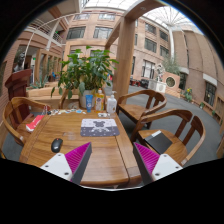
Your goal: Arrange mouse
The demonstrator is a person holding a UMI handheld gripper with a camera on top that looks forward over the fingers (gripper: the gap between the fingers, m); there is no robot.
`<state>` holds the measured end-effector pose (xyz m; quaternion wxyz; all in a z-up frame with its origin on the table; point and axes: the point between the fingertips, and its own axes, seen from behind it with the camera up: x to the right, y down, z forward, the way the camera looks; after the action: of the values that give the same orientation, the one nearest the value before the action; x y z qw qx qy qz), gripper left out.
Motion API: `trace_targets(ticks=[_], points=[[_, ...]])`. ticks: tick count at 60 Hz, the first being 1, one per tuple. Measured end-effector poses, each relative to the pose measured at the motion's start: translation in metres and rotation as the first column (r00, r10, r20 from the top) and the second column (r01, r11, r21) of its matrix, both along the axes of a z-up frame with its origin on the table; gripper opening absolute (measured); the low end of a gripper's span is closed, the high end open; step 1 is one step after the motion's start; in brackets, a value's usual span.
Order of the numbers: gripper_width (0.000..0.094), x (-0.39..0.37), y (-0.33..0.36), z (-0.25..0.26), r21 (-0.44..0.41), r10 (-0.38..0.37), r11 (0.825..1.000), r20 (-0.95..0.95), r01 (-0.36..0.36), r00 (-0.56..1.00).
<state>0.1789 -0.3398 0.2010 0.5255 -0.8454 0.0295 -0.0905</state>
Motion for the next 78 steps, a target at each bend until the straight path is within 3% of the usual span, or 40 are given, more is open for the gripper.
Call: trace_targets(ticks=[12,23,40,55,63,69,78], points=[[0.0851,-0.008,-0.003,-0.084,-0.136,0.010,0.991,-0.012,-0.011,1.000],[0.0849,-0.071,-0.008,-0.149,-0.236,0.101,0.964,-0.088,-0.120,0.991],[0.0856,-0.211,0.048,-0.182,-0.206,0.251,0.935,-0.193,-0.289,0.949],[0.0834,-0.265,0.135,-0.202,-0.193,0.224,0.946,-0.187,-0.259,0.957],[0.0698,-0.266,0.161,-0.216,-0.232,0.159,0.952,-0.179,-0.199,0.971],[0.0482,-0.262,0.173,-0.217,-0.223,0.127,0.962,-0.141,-0.156,0.982],[0.0389,-0.263,0.179,-0.216,-0.218,0.125,0.964,-0.140,-0.153,0.982]])
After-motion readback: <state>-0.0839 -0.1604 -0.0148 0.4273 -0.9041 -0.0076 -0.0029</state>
